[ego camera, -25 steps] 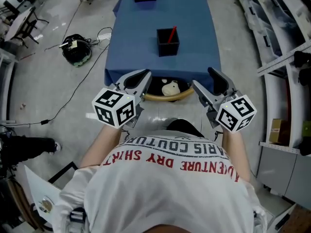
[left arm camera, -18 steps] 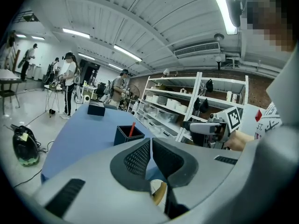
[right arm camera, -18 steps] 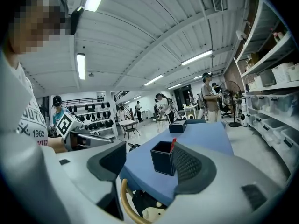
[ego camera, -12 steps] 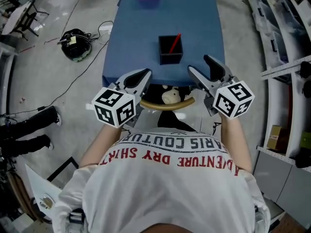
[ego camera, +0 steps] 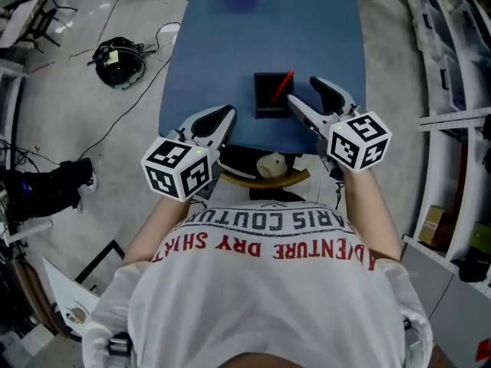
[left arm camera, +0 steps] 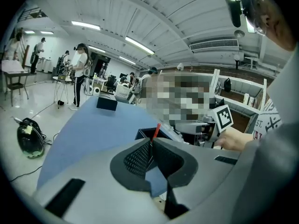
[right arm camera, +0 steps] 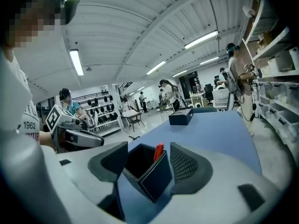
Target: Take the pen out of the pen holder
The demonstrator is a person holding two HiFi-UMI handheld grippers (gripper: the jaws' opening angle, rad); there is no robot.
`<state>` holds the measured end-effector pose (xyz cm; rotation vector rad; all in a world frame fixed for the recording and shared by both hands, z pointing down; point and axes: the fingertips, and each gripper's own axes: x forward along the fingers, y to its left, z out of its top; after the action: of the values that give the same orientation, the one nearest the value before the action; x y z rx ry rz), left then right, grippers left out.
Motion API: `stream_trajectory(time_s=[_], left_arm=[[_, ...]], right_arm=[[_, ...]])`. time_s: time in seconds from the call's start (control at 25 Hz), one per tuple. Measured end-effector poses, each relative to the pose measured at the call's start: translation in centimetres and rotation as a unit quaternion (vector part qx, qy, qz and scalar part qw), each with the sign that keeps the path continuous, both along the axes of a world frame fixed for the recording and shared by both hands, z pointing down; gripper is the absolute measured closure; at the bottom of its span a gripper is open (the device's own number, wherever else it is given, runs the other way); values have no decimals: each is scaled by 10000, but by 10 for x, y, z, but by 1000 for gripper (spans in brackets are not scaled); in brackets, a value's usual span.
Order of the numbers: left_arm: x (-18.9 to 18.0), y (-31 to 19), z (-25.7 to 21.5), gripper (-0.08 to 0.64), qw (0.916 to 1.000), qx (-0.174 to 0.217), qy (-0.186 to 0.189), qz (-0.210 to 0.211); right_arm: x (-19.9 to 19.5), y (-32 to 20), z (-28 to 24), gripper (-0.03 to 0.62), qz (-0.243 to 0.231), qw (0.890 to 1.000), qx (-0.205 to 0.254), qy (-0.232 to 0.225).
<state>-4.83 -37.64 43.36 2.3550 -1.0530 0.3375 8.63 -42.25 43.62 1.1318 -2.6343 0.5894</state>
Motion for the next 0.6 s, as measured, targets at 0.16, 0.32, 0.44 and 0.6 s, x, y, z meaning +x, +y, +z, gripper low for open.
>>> stream_trajectory(time_s=[0.16, 0.32, 0.44, 0.6], left_arm=[[-1, -11, 6, 522, 10000, -64, 35, -36], [-8, -22, 12, 522, 9998, -138, 61, -149], [-15, -30, 17, 522, 9995, -191, 72, -261], [-19, -32, 24, 522, 9991, -229, 99, -329]], right_arm=[[-8, -19, 12, 323, -97, 9999, -67, 78], [-15, -33, 23, 373, -168, 9996, -130, 195], [-18, -38, 29, 397, -190, 9993, -125, 284], [-20, -39, 34, 430, -175, 9992, -109, 335]])
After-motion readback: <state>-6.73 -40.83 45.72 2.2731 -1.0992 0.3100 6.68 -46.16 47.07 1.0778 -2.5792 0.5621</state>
